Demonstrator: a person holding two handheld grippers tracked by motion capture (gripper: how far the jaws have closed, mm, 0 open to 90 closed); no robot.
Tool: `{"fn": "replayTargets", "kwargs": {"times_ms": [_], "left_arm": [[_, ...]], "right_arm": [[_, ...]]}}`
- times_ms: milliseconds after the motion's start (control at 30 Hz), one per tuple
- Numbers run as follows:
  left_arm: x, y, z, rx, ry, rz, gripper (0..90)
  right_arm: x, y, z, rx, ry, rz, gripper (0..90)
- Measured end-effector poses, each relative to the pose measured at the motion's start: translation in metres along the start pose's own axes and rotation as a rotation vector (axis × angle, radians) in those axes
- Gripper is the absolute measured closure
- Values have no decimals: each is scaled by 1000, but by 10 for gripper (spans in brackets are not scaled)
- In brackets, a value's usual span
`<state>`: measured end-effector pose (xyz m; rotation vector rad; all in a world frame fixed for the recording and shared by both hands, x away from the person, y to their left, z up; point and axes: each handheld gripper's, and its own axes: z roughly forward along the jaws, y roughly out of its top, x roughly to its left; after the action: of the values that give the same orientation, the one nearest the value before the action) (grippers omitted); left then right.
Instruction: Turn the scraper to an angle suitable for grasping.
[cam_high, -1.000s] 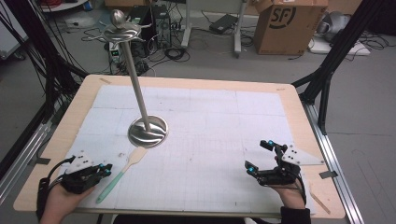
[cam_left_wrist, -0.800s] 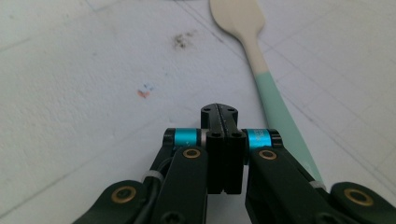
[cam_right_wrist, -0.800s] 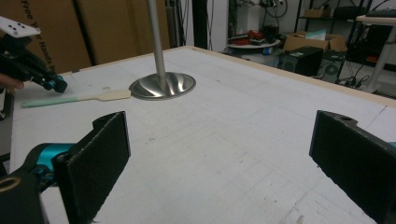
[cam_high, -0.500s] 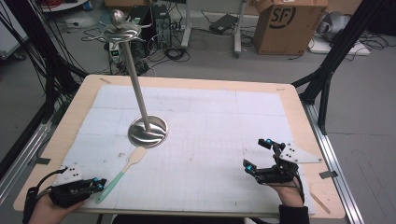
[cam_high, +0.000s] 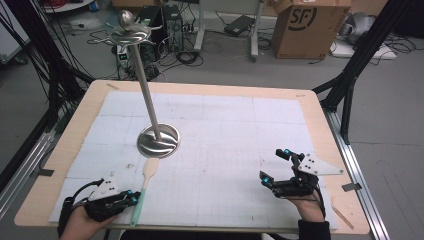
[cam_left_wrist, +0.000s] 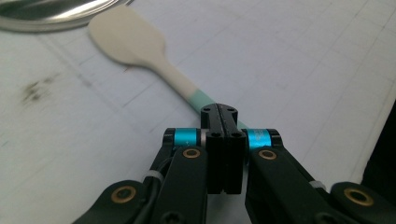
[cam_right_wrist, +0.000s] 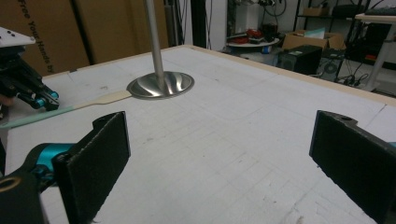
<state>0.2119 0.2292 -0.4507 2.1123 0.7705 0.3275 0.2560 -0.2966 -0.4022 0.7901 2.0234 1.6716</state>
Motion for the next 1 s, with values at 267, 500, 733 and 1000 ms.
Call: {"fn": "replayTargets", "kwargs": {"times_ms": [267,500,733,1000], "left_arm": [[-17,14,25,-29,4,-2,899],[-26,32,44,-11,12,14,899],[-28,43,55,2,1,32,899],[-11,53,44,-38,44,4,899]], "right_arm": [[1,0,0,6,1,1,39],[1,-1,2,12,3,1,39],[1,-2,3,12,7,-1,39],[-3,-2,-2,-11,-4,22,39]]}}
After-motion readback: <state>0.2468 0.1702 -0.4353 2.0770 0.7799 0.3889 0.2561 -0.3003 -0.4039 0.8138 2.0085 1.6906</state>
